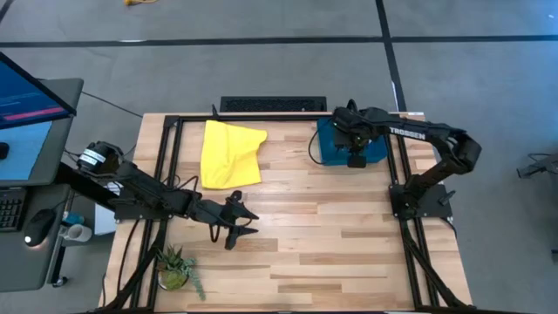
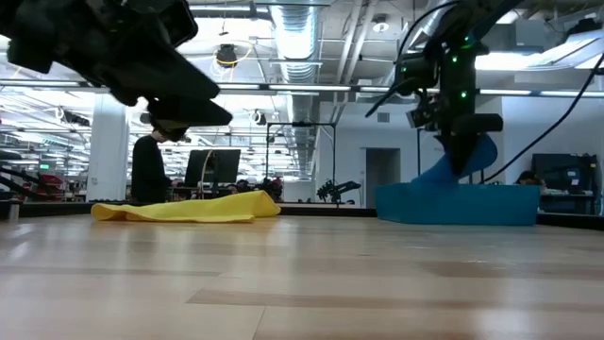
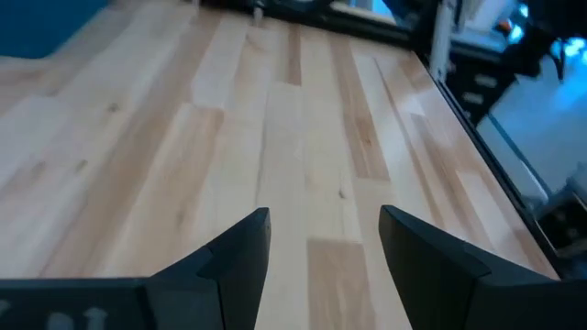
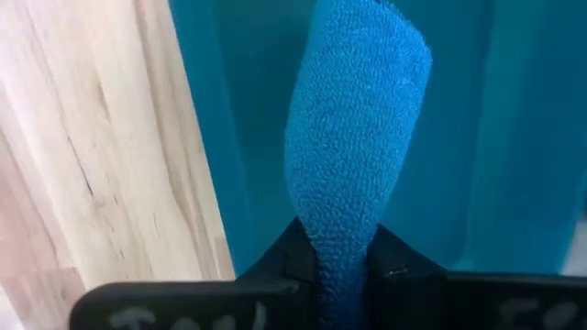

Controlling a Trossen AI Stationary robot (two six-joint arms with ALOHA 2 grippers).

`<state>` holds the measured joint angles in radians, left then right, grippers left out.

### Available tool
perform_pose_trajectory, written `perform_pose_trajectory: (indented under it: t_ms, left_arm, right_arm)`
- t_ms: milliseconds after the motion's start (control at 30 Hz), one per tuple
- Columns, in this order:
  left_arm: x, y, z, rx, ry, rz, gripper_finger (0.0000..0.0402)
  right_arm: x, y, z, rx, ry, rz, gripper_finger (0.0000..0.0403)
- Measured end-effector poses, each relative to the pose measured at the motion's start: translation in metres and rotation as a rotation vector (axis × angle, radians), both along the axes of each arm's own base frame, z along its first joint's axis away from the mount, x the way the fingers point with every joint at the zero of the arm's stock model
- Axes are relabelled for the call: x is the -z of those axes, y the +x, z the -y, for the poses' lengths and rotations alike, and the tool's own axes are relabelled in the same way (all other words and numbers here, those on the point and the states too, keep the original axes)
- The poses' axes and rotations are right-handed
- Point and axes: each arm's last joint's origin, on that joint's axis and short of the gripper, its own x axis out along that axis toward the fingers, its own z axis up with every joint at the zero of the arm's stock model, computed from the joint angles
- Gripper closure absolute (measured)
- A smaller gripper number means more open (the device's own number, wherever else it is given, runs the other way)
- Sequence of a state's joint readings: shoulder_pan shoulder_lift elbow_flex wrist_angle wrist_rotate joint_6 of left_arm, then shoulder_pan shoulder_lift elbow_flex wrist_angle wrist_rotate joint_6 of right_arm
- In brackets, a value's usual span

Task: Roll microfiber towels into tight, uniform cylinder then place into a basket
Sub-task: Put the rolled blue microfiber cloth into the blue bin

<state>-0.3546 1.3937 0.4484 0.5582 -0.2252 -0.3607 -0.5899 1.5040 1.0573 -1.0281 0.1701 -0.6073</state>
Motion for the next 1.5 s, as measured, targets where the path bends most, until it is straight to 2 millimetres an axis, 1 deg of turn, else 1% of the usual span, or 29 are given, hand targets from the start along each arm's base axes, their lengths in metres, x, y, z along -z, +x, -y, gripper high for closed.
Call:
perform_pose_trajectory:
  t_ms: [233,367,500,633,700,767,933,1167,1300,1367,1500]
  left_arm:
    - [-0.006,0.009,-0.021,0.001,-0.023,0.057,0.0203]
    - [-0.006,0.013,-0.037,-0.030,-0.033,0.059,0.0203]
    - [-0.006,0.015,-0.049,-0.034,-0.064,0.055,0.0203]
    - [-0.006,0.015,-0.056,-0.038,-0.081,0.053,0.0203]
    - [-0.006,0.016,-0.058,-0.045,-0.082,0.053,0.0203]
    - [-0.006,0.016,-0.060,-0.050,-0.083,0.053,0.0203]
    - [-0.006,0.016,-0.061,-0.025,-0.094,0.047,0.0203]
    - [-0.006,0.015,-0.060,0.006,-0.095,0.041,0.0203]
    - [-0.006,0.015,-0.060,0.007,-0.093,0.040,0.0203]
    - [-0.006,0.015,-0.060,0.007,-0.092,0.041,0.0203]
    - [-0.006,0.015,-0.060,0.005,-0.090,0.041,0.0203]
  right_arm:
    - [0.016,0.006,0.008,-0.079,0.079,-0.007,0.0354]
    - [0.021,0.012,0.015,-0.129,0.101,0.056,0.0350]
    - [0.021,0.013,0.020,-0.169,0.088,0.099,0.0350]
    - [0.021,0.011,0.023,-0.167,0.136,0.138,0.0350]
    - [0.022,0.010,0.025,-0.161,0.141,0.144,0.0350]
    - [0.026,0.011,0.027,-0.156,0.154,0.136,0.0350]
    - [0.046,0.008,0.037,-0.099,0.215,0.078,0.0349]
    - [0.064,0.015,0.036,-0.060,0.260,0.031,0.0349]
    - [0.065,0.014,0.036,-0.013,0.267,0.023,0.0349]
    - [0.064,0.015,0.034,-0.016,0.261,0.021,0.0345]
    - [0.060,0.015,0.032,-0.021,0.251,0.031,0.0317]
